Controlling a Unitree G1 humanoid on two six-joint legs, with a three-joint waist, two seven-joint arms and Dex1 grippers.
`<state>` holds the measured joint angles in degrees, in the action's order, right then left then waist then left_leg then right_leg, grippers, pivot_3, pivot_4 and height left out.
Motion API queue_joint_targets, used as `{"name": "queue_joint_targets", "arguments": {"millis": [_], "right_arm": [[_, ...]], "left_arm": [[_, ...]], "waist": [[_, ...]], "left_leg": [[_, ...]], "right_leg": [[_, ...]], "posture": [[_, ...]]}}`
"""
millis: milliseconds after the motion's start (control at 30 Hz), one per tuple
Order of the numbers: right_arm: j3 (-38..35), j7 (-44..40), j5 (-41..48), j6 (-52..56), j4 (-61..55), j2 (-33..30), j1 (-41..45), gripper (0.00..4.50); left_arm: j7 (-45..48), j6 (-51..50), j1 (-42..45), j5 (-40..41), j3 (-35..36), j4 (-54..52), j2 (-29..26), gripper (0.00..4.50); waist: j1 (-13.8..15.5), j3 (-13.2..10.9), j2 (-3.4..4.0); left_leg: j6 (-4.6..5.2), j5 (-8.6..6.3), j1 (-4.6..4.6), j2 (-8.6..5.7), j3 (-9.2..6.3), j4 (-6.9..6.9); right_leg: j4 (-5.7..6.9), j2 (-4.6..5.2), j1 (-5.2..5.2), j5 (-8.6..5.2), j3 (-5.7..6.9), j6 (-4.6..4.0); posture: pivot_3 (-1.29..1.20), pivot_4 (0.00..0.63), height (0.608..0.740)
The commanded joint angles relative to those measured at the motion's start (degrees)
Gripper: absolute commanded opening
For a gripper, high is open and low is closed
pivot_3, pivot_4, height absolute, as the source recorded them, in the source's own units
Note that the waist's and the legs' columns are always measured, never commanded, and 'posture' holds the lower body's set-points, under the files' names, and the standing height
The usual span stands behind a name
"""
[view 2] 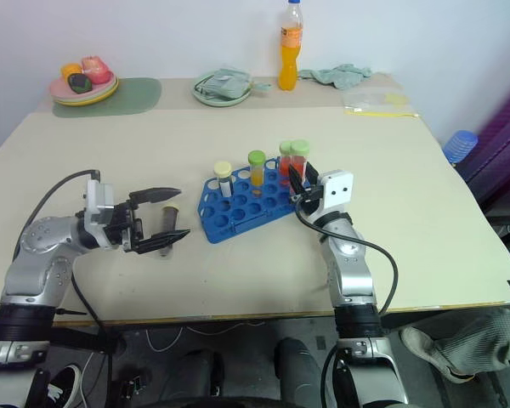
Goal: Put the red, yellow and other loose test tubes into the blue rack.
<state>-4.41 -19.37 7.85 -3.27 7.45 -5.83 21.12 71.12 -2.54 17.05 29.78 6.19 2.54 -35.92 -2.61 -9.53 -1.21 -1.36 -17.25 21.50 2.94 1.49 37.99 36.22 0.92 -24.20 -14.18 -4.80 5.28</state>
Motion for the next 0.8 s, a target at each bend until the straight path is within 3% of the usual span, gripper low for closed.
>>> {"name": "queue_joint_targets", "arguments": {"millis": [33,533,633,800], "right_arm": [[-0.2,0.5,0.1,-1.5,0.4,-0.6,0.4,0.81],[1.0,1.2,-0.2,-4.7,5.9,-0.2,2.5,0.81],[0.2,-2.0,4.1,-3.2,4.9,0.2,1.8,0.81],[-0.2,-2.8,4.7,-2.9,3.3,-0.8,1.3,3.22]], "left_arm": [[-0.8,-0.9,0.7,0.9,1.0,-3.1,-0.6,4.5],[-2.3,-4.1,1.9,0.9,1.1,-5.5,-0.8,4.5],[-3.0,-4.7,1.5,1.0,1.1,-6.5,-0.7,4.5],[-3.7,-5.0,1.2,1.1,1.0,-7.2,-0.3,4.5]], "waist": [[0.0,0.0,0.0],[-0.1,0.0,0.0],[-0.1,0.0,-0.01],[-0.1,0.0,0.0]], "left_leg": [[0.0,0.0,0.0,0.0,0.0,0.0],[0.0,0.0,-0.02,0.0,-0.01,0.0],[0.0,0.0,-0.02,0.01,-0.01,0.0],[0.0,0.0,-0.02,0.01,-0.02,-0.01]], "right_leg": [[0.0,0.0,0.0,0.0,0.0,0.0],[0.0,-0.02,0.02,0.0,0.0,0.0],[0.0,-0.01,0.02,0.0,0.0,0.01],[0.0,-0.02,0.02,0.01,0.0,0.01]], "posture": [[0.0,0.15,0.74],[0.0,0.15,0.74],[0.0,0.15,0.74],[0.0,0.15,0.74]]}}
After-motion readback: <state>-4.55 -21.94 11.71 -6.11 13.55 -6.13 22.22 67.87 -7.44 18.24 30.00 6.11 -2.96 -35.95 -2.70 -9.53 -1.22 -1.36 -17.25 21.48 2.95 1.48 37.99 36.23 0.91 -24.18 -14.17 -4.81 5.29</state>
